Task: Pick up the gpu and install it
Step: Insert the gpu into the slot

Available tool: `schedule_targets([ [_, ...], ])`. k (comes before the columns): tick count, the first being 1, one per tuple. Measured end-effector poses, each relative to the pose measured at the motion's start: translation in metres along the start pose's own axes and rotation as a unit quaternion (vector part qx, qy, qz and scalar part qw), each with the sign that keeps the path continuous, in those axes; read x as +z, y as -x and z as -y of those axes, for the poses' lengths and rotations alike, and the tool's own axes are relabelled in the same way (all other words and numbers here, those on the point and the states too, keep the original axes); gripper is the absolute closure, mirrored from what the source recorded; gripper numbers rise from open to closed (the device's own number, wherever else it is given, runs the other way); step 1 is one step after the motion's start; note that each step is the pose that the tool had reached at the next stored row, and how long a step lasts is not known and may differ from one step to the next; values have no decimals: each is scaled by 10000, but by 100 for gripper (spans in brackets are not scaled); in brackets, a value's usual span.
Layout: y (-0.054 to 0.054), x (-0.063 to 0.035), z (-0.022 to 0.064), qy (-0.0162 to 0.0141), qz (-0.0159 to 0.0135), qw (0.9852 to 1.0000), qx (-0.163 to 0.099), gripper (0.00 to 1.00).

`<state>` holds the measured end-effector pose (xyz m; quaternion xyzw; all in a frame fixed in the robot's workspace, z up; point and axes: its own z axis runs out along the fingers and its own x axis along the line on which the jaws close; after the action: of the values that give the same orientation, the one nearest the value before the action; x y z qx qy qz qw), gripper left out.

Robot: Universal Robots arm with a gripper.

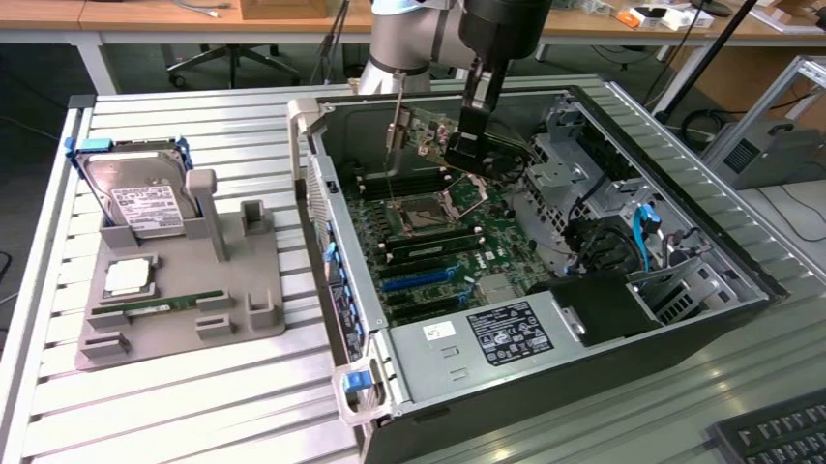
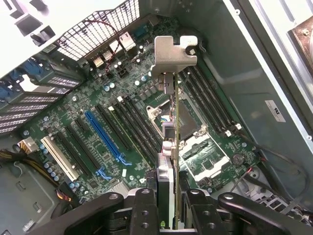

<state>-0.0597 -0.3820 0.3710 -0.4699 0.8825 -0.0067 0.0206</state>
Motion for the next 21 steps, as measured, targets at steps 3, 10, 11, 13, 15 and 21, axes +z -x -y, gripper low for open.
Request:
schedule_targets([
  [3,0,0,0,1,1,10000,-29,73],
  [10,0,0,0,3,3,10000,-98,73],
  [11,0,0,0,3,3,9999,-106,73],
  [13,0,0,0,4,4,9999,-128,73],
  [15,0,0,0,4,4,9999,-147,73],
  [21,0,0,0,6,6,9998,-203,73],
])
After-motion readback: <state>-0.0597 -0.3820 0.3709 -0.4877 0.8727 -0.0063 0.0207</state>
